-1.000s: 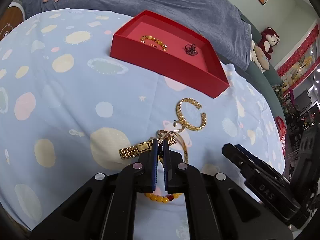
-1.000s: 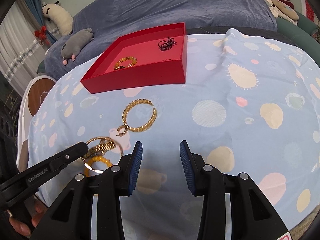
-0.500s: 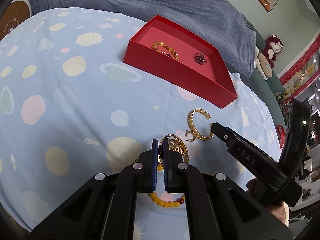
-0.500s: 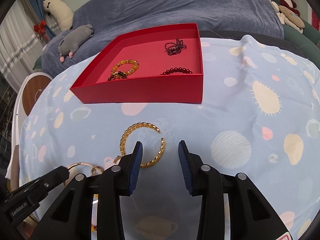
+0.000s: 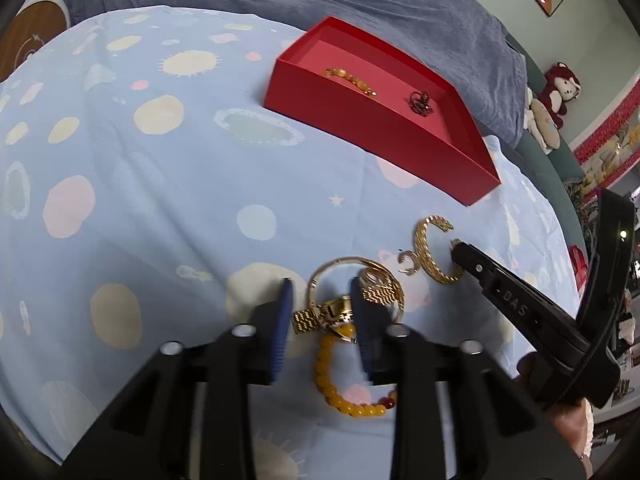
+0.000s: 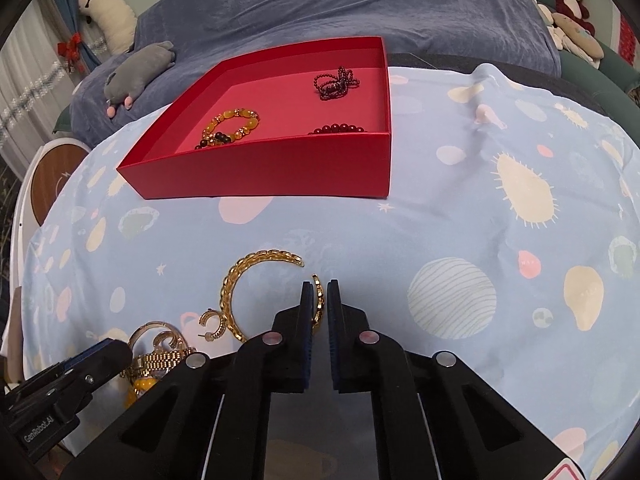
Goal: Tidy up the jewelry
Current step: 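Grasp the thin gold bangle with the left tool while the right tool grasps the gold twisted cuff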
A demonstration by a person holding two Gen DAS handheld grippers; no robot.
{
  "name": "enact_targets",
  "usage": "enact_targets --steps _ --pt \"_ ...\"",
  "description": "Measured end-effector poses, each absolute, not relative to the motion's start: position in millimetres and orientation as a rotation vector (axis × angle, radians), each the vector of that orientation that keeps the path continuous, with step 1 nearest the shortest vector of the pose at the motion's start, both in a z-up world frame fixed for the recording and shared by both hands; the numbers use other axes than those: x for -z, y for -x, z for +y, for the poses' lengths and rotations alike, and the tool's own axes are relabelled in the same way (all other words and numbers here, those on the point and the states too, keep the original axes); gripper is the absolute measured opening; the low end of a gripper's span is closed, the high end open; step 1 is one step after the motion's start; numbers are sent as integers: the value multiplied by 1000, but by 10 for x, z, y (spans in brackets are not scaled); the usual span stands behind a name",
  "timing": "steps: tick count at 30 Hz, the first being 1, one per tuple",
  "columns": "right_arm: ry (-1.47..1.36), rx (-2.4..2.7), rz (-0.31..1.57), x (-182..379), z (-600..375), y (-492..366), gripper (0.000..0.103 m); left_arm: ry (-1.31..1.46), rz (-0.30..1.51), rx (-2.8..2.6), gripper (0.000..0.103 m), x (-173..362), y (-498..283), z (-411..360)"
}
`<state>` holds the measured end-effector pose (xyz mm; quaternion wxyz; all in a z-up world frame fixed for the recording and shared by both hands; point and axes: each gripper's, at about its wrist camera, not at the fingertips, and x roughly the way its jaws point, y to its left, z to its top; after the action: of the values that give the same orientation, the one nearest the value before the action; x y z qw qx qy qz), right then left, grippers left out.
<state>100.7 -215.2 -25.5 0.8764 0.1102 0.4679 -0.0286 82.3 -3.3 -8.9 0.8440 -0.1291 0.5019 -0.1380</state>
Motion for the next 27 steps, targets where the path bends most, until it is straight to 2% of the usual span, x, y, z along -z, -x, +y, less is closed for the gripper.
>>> enact_targets --steps 9,11,12,16,27 --pt "-243 60 979 259 -2174 -949 5 210 1034 325 32 120 -931 -120" --pt "-244 59 979 261 -2172 -951 5 168 1024 330 23 125 -923 -167" --pt "-244 58 980 260 -2170 -949 5 149 1024 335 10 139 -912 -187" --pt "-246 51 984 256 -2146 -933 4 91 1002 339 5 147 -883 -242" --pt "-284 37 926 -6 -2208 -813 4 170 983 391 4 -126 -825 -247"
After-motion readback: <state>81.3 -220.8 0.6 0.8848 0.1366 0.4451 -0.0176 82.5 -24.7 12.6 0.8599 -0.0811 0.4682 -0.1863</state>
